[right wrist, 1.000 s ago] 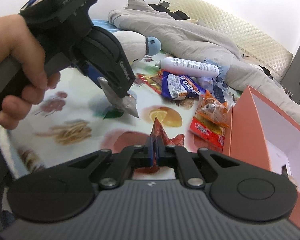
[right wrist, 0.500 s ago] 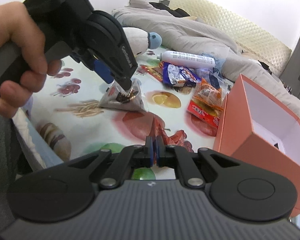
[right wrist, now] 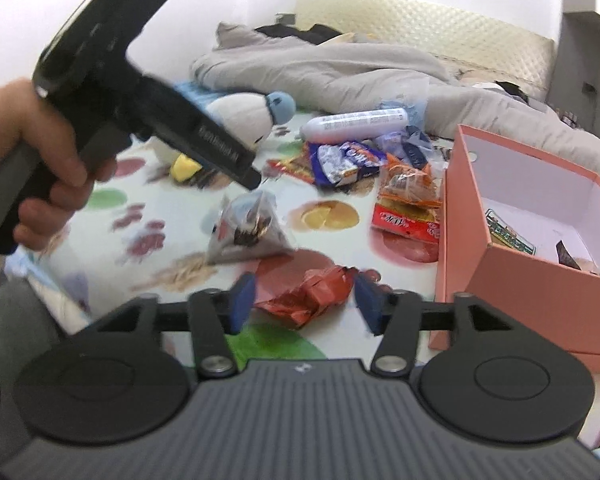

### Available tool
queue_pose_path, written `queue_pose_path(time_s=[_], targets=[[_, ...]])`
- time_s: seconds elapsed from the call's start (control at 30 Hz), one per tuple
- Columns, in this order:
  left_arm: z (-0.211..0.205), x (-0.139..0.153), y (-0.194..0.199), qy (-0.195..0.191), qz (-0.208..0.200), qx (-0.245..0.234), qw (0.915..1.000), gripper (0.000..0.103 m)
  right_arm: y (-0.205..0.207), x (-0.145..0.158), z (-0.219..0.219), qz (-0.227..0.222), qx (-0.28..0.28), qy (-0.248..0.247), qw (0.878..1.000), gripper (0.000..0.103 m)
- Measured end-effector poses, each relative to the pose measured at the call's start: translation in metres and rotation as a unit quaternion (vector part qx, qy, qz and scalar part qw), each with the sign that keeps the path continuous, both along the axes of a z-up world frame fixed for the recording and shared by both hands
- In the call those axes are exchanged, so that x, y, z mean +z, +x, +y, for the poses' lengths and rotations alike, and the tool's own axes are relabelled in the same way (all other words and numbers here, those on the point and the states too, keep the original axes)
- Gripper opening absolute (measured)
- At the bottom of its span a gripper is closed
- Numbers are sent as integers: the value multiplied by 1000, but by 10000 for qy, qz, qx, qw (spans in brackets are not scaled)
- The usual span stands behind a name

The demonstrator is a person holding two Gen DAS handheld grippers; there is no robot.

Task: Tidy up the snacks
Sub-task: 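Lift red packet with right tool while left tool grasps clear chocolate packet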

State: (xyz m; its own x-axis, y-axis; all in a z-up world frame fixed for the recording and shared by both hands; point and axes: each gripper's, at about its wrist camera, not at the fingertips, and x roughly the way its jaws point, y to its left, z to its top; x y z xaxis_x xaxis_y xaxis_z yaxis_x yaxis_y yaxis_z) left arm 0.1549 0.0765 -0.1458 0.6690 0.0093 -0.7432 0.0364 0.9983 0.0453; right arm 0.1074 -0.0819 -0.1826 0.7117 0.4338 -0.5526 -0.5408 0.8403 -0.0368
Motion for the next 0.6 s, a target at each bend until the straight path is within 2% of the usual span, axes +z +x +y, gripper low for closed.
queue_pose_path(time_s=[0.13, 0.27, 0.33, 0.43, 0.5, 0.6], targets=[[1, -12, 13, 109, 170, -297, 9994, 67, 20, -8, 7, 334, -399, 216, 9984, 66], [5, -35, 27, -11, 519, -426, 9977, 67, 40, -23, 11, 787, -671, 527, 9932, 66], [6, -42, 32, 108, 546, -447, 9974, 71, 49, -30, 13, 961, -781, 611, 9904, 66], [7, -49, 40, 118, 661, -554, 9962, 72, 61, -38, 15, 1187, -897, 672, 9866, 66], [6, -54, 45, 218, 722, -595, 9954, 79, 66, -42, 16, 1247, -977, 657, 9852, 66], [3, -64, 53, 355, 872, -744, 9928, 79, 74, -49, 15, 1380, -1058, 631, 9827, 66]])
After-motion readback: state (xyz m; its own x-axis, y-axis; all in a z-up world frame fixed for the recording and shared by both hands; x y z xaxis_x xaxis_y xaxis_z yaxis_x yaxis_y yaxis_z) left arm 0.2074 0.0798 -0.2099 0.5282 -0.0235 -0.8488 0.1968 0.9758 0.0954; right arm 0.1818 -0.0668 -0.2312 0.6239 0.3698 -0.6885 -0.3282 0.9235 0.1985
